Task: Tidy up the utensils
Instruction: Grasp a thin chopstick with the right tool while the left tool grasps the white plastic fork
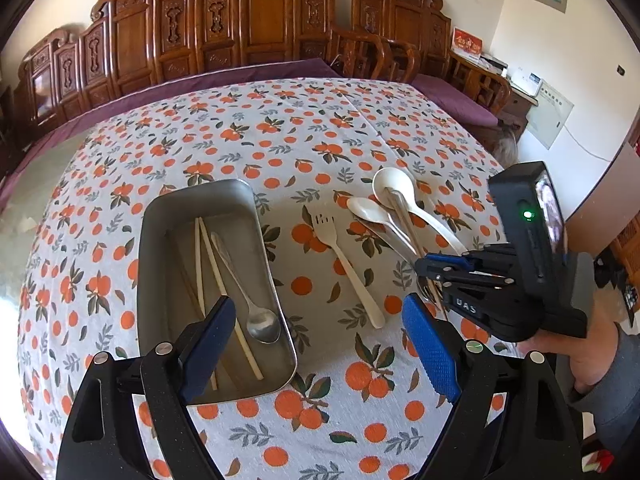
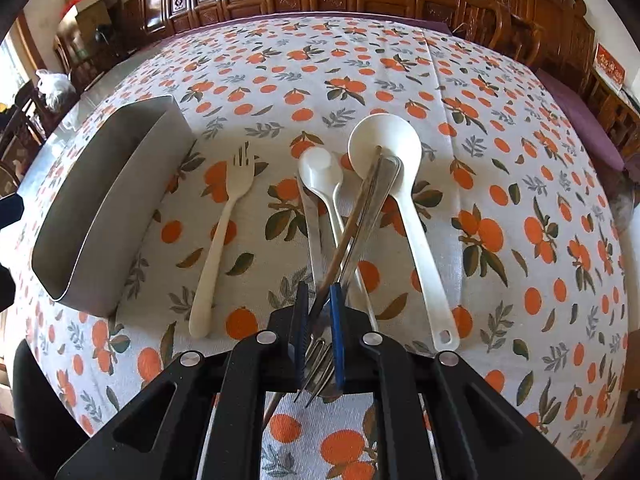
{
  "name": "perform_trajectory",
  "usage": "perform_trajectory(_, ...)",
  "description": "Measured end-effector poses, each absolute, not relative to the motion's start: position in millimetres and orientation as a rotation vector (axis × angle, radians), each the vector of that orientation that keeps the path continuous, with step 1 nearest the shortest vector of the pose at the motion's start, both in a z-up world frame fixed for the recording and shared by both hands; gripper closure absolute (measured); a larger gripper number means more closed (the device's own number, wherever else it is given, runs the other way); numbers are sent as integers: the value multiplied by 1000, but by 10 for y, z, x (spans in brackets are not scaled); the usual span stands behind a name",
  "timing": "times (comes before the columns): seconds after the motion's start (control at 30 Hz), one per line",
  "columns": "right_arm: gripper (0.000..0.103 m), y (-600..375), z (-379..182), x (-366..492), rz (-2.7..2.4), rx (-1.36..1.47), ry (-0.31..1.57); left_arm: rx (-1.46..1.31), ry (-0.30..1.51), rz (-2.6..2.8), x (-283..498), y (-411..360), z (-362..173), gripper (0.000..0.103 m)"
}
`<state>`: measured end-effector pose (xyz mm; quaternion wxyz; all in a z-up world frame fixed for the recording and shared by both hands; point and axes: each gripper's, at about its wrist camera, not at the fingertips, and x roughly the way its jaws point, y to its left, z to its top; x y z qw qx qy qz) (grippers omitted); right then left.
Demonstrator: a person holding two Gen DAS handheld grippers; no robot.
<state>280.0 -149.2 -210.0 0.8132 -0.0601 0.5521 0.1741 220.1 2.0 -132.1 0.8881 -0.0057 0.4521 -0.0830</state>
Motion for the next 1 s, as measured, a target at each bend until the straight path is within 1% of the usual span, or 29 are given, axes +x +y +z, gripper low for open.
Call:
perform_trajectory(0.17, 92, -1533, -2102, 2798, 370, -119, 1179, -11, 942, -172, 2195, 3, -1311, 21)
perform_trajectory(0.33, 97, -1657, -1994, 2744, 378, -75, 1168, -6, 953, -171, 2224, -32, -1348, 22)
perform_trajectory(0.7, 97, -2005, -1650, 2662, 409, 19, 1087, 19, 1001, -164, 2434, -207, -1505, 22)
perform_trajectory(0.9, 97, -2169, -1586, 2630, 418, 56, 1058, 29, 1021, -161, 2600, -283, -1599, 22)
perform_trajectory(0.93, 97, -2194, -1592, 2621, 418, 59, 1056, 32, 1027, -159, 2636, -298, -1614, 22)
perform_trajectory(0.97, 97, -2214, -1602, 2612, 417, 61, 1055, 35, 1032, -156, 2676, -315, -1632, 27)
perform_trajectory(1.0, 97, -2226, -1617, 2607, 416, 60, 1054, 38, 1039, -156, 2714, -333, -1650, 29)
